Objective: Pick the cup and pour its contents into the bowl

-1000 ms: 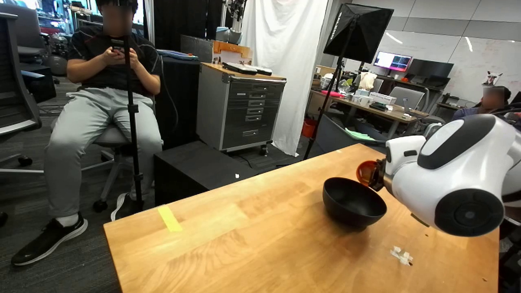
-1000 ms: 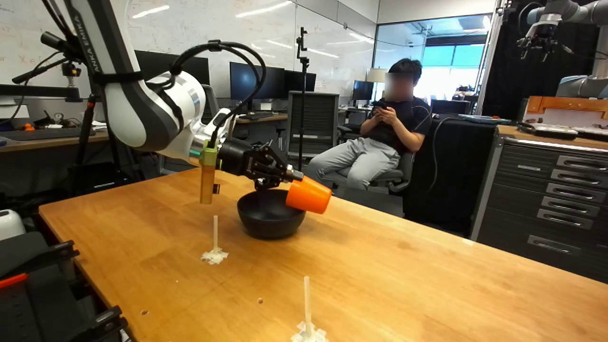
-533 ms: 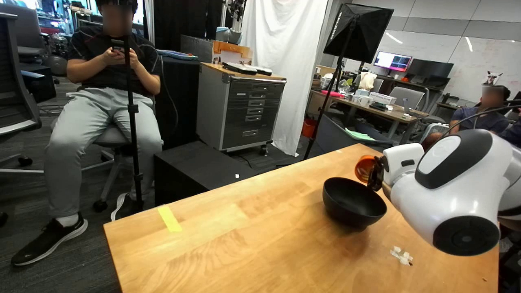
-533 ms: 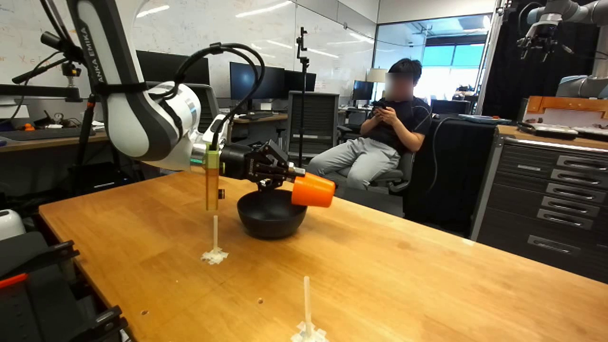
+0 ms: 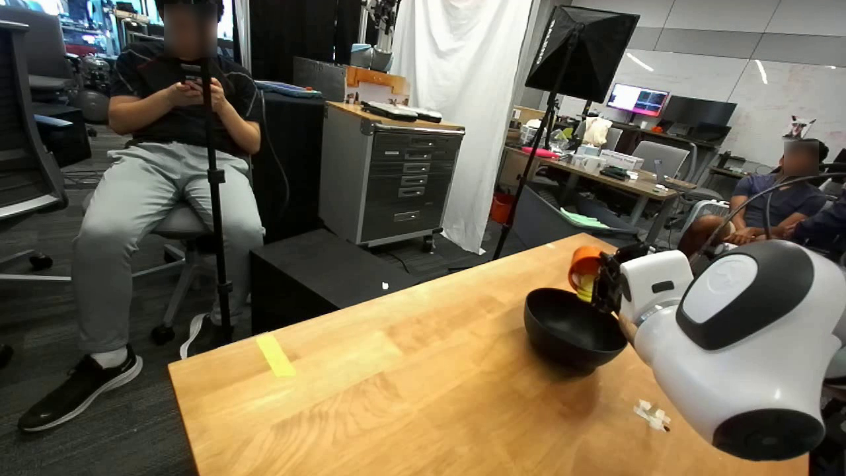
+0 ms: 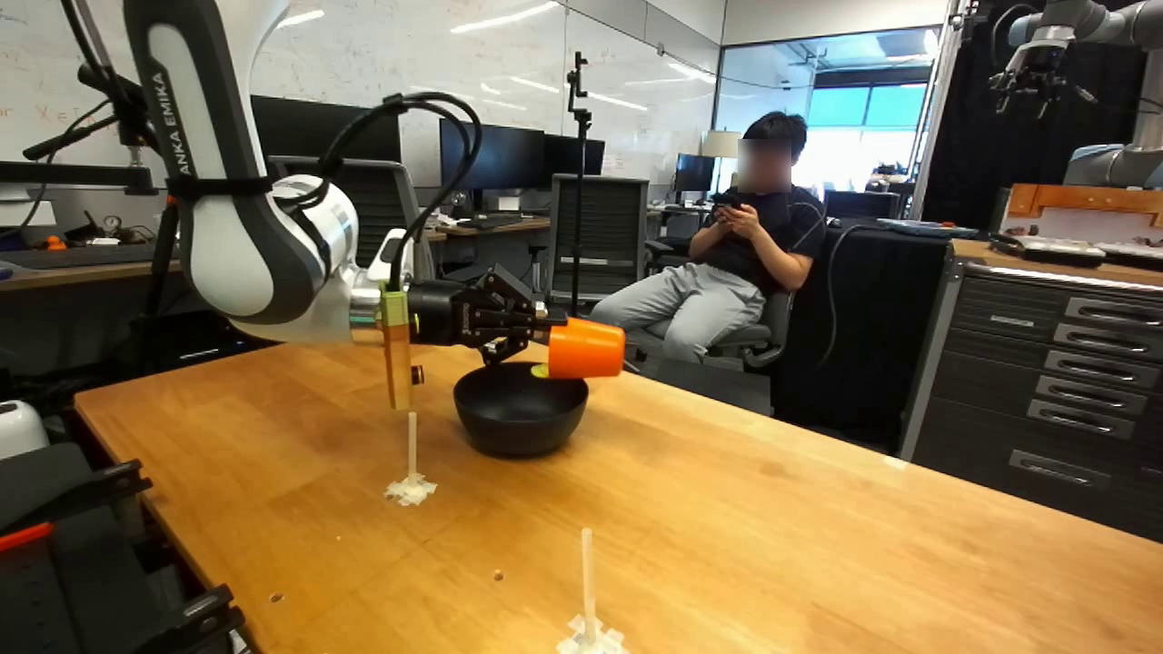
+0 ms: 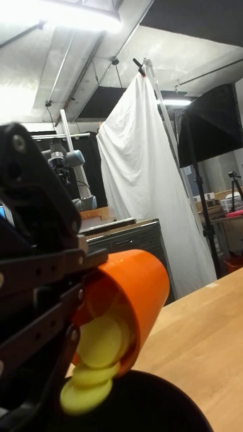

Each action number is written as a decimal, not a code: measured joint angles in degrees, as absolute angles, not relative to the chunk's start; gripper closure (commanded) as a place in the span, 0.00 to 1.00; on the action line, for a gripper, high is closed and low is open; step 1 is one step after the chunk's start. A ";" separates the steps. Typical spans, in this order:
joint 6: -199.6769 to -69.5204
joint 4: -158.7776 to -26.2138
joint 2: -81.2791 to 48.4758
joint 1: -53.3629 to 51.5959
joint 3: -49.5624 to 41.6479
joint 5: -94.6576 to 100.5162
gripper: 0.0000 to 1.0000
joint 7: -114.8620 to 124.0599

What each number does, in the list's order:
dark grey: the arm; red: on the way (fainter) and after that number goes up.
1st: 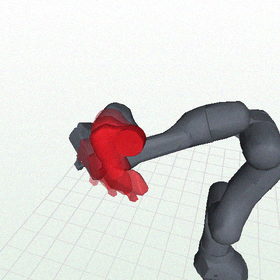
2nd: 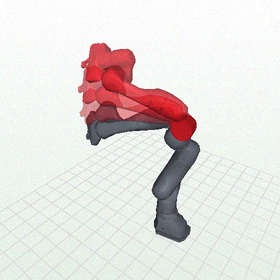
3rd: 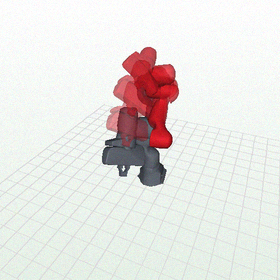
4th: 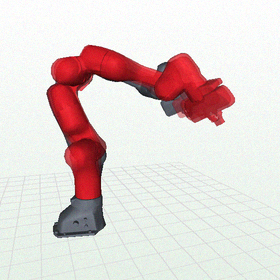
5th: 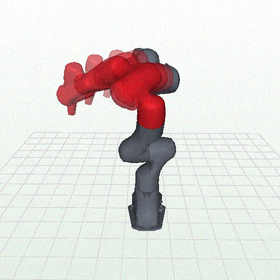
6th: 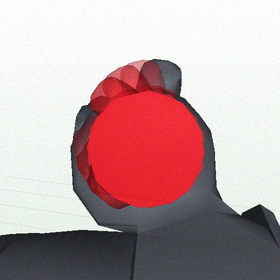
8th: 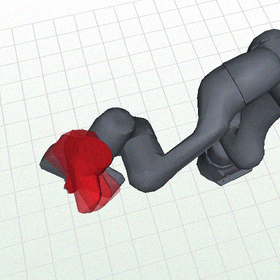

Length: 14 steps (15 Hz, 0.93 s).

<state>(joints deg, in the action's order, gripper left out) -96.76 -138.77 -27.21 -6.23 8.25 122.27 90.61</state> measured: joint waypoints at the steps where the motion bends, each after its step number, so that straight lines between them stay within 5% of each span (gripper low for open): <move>1: -95.80 -138.97 -27.51 -6.35 8.27 122.81 0.99 90.70; 14: -85.11 -142.44 -30.32 -6.43 8.25 127.33 0.99 91.15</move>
